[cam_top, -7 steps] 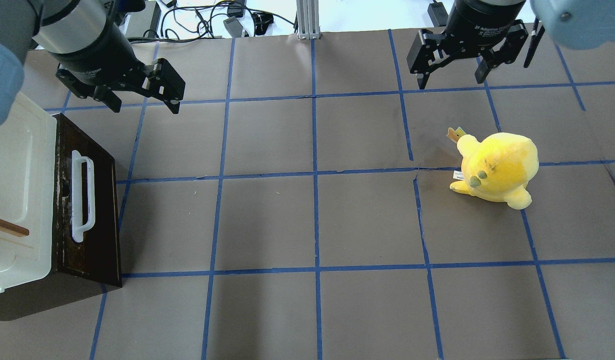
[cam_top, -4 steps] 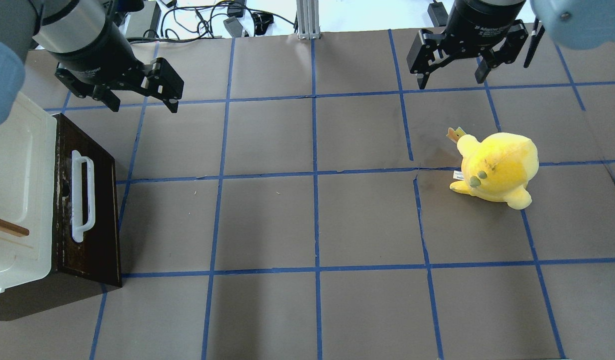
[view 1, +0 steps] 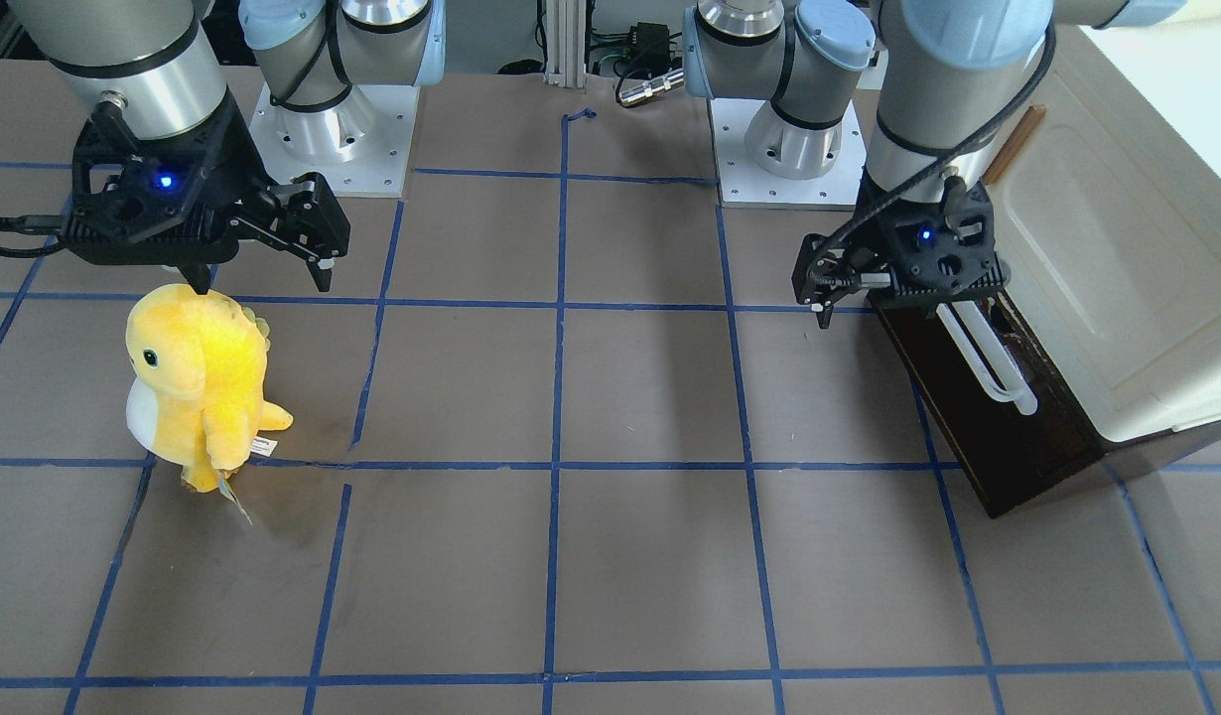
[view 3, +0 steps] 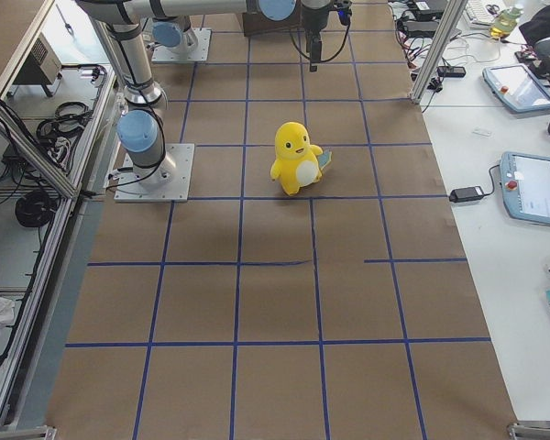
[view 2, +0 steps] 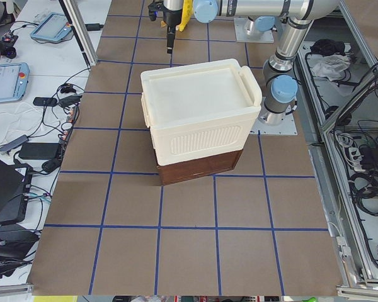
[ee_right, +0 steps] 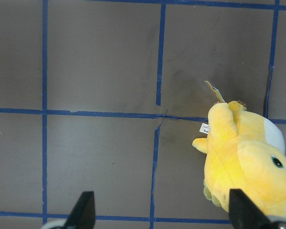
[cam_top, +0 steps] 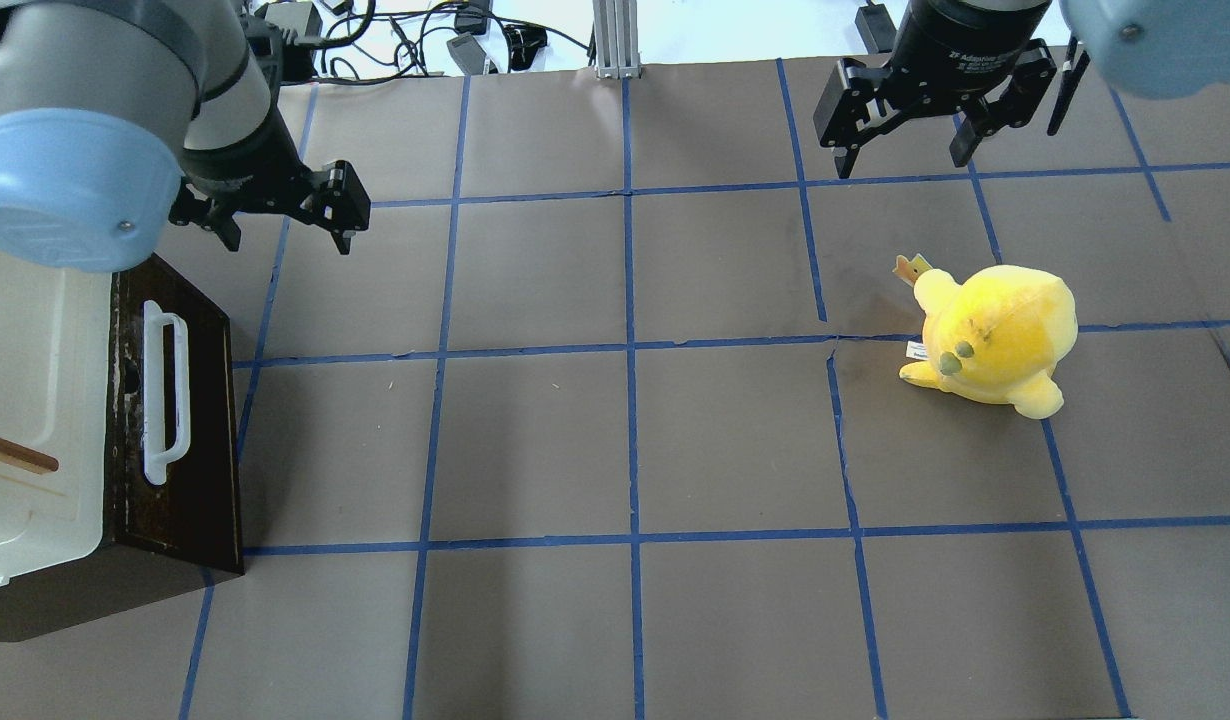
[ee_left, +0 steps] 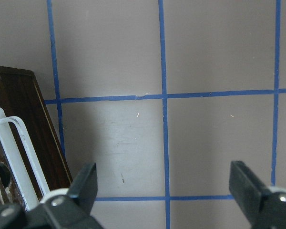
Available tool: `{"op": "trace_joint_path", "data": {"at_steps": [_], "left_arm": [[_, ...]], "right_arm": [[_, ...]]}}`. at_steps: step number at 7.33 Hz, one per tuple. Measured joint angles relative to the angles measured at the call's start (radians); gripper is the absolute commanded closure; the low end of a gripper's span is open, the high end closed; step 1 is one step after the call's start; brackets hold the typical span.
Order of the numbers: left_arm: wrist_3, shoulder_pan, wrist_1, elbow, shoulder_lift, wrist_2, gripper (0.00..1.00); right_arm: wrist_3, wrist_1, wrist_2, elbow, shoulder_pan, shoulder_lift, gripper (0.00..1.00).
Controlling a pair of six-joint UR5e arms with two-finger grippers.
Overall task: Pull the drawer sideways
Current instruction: 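Move the left gripper down to the white drawer handle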
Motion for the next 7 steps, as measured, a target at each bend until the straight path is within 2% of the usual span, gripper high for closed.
{"op": "trace_joint_path", "data": {"at_steps": [5, 7], "left_arm": [[-0.035, -0.025, 0.041, -0.141, -0.089, 0.394, 0.0], [-0.04, -0.04, 0.043, -0.172, -0.126, 0.502, 0.0]], "right_arm": [[0.0, 0.0, 0.0, 0.0, 0.0, 0.0, 0.0], [0.0, 0.0, 0.0, 0.0, 0.0, 0.0, 0.0]]}}
